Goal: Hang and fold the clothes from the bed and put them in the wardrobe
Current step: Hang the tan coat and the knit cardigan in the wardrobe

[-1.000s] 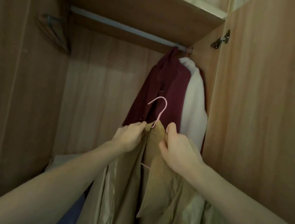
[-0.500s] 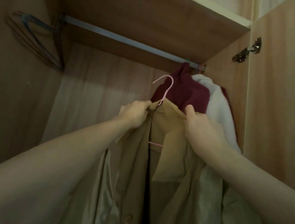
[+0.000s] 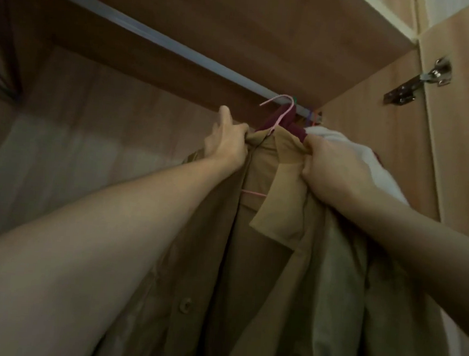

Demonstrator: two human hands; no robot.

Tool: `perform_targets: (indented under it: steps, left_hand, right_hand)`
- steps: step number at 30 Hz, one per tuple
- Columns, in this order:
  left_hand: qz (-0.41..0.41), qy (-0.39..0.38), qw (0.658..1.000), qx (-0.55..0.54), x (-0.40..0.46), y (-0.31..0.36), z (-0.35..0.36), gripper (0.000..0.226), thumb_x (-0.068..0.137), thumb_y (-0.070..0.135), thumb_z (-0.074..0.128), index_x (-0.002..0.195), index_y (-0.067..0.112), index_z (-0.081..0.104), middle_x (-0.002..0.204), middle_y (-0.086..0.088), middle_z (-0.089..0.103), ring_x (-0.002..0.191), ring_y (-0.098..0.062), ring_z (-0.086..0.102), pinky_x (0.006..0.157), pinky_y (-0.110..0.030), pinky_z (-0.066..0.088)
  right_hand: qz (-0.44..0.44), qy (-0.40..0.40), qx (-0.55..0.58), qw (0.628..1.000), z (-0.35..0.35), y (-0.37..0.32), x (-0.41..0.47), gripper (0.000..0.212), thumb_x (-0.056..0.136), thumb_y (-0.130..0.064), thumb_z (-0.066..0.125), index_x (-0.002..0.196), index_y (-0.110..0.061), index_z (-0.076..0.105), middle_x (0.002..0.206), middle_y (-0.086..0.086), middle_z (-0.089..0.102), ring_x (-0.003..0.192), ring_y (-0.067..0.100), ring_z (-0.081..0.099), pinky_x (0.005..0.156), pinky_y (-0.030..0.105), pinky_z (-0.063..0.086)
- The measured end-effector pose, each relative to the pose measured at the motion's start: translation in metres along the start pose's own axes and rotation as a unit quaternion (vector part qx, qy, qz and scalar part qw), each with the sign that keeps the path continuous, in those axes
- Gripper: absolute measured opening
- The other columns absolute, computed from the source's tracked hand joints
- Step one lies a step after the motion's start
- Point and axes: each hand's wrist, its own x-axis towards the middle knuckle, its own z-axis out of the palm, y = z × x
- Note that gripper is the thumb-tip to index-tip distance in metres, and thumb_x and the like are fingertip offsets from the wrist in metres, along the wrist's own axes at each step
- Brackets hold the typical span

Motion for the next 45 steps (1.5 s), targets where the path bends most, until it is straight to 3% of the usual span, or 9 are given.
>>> perform_targets:
  steps: [5, 11, 17, 22, 29, 32, 35, 40, 45]
  left_hand:
    - [-0.059, 0.017, 0.995, -0.081, 0.039, -0.007, 0.021, 0.016, 0.096, 0.028, 0.052, 0.111, 0.023, 0.056, 0.132, -0.002, 0.032, 0.089, -0.017, 0.047, 0.071, -0.029, 0.036]
    - [-0.017, -0.043, 0.981, -0.190, 0.057, -0.031, 0.039, 0.064, 0.095, 0.030, 0.058, 0.146, 0.018, 0.022, 0.150, -0.012, 0.021, 0.130, -0.031, 0.038, 0.107, -0.042, 0.034]
    - [0.034, -0.133, 0.986, -0.095, 0.043, -0.063, 0.086, 0.052, 0.094, 0.033, 0.054, 0.138, 0.008, 0.044, 0.138, -0.019, 0.050, 0.125, -0.037, 0.048, 0.101, -0.037, 0.041]
    - [0.059, -0.245, 0.968, -0.018, 0.007, -0.082, 0.116, 0.076, 0.089, 0.008, 0.058, 0.154, 0.016, 0.019, 0.158, -0.013, 0.026, 0.143, -0.027, 0.028, 0.110, -0.026, 0.025]
    - [0.054, -0.320, 0.944, -0.058, -0.051, -0.087, 0.144, 0.082, 0.096, 0.013, 0.057, 0.156, 0.020, 0.002, 0.161, -0.009, 0.019, 0.146, -0.025, 0.023, 0.112, -0.023, 0.020]
    - [0.017, -0.339, 0.933, -0.119, -0.073, -0.090, 0.136, 0.069, 0.095, 0.032, 0.058, 0.154, 0.017, 0.024, 0.155, -0.009, 0.035, 0.142, -0.026, 0.034, 0.114, -0.029, 0.027]
    - [0.002, -0.356, 0.920, -0.162, -0.088, -0.100, 0.119, 0.074, 0.085, -0.004, 0.055, 0.152, 0.014, 0.030, 0.150, -0.003, 0.041, 0.140, -0.018, 0.036, 0.115, -0.031, 0.032]
    - [-0.028, -0.357, 0.924, -0.133, -0.116, -0.121, 0.083, 0.081, 0.073, 0.013, 0.051, 0.151, 0.022, 0.031, 0.146, -0.005, 0.048, 0.136, -0.019, 0.043, 0.113, -0.028, 0.035]
    - [0.022, -0.388, 0.921, 0.039, -0.161, -0.135, 0.044, 0.073, 0.087, 0.025, 0.047, 0.155, 0.023, 0.021, 0.155, -0.006, 0.035, 0.137, -0.025, 0.041, 0.108, -0.027, 0.036]
  right_hand:
    - [-0.008, 0.014, 0.019, 1.000, 0.014, -0.007, 0.054, 0.007, 0.095, -0.021, 0.044, 0.094, -0.028, 0.047, 0.078, -0.004, 0.045, 0.066, 0.016, 0.046, 0.062, 0.032, 0.036]
    - [0.046, 0.035, -0.002, 0.998, 0.032, -0.008, 0.131, 0.021, 0.092, -0.020, 0.047, 0.108, -0.017, 0.061, 0.097, 0.007, 0.056, 0.084, 0.027, 0.052, 0.069, 0.039, 0.043]
    - [0.080, 0.020, -0.007, 0.997, 0.058, -0.016, 0.170, 0.025, 0.097, -0.028, 0.045, 0.110, -0.012, 0.059, 0.088, 0.005, 0.052, 0.086, 0.026, 0.055, 0.071, 0.040, 0.045]
    - [0.067, 0.052, -0.048, 0.995, 0.101, -0.017, 0.159, 0.030, 0.101, -0.018, 0.037, 0.117, -0.004, 0.057, 0.119, 0.017, 0.059, 0.110, 0.036, 0.057, 0.082, 0.043, 0.044]
    - [0.069, 0.042, -0.124, 0.989, 0.128, -0.006, 0.139, 0.026, 0.100, -0.007, 0.036, 0.106, -0.005, 0.061, 0.094, 0.012, 0.059, 0.095, 0.032, 0.062, 0.067, 0.039, 0.042]
    - [0.075, 0.031, -0.163, 0.983, 0.136, -0.008, 0.123, 0.039, 0.101, -0.013, 0.028, 0.136, -0.001, 0.042, 0.129, 0.021, 0.050, 0.116, 0.039, 0.050, 0.089, 0.045, 0.040]
    - [0.061, 0.004, -0.209, 0.976, 0.140, -0.015, 0.100, 0.052, 0.100, -0.020, 0.024, 0.148, 0.000, 0.024, 0.148, 0.026, 0.031, 0.134, 0.041, 0.032, 0.112, 0.049, 0.023]
    - [0.034, -0.131, -0.126, 0.983, 0.152, -0.059, 0.029, 0.067, 0.097, -0.037, 0.033, 0.153, -0.004, 0.014, 0.161, 0.018, 0.006, 0.148, 0.034, 0.003, 0.118, 0.050, 0.000]
    - [-0.001, -0.241, 0.136, 0.961, 0.160, -0.114, -0.082, 0.070, 0.092, -0.030, 0.047, 0.149, -0.001, 0.021, 0.154, 0.015, 0.026, 0.138, 0.030, 0.029, 0.114, 0.038, 0.028]
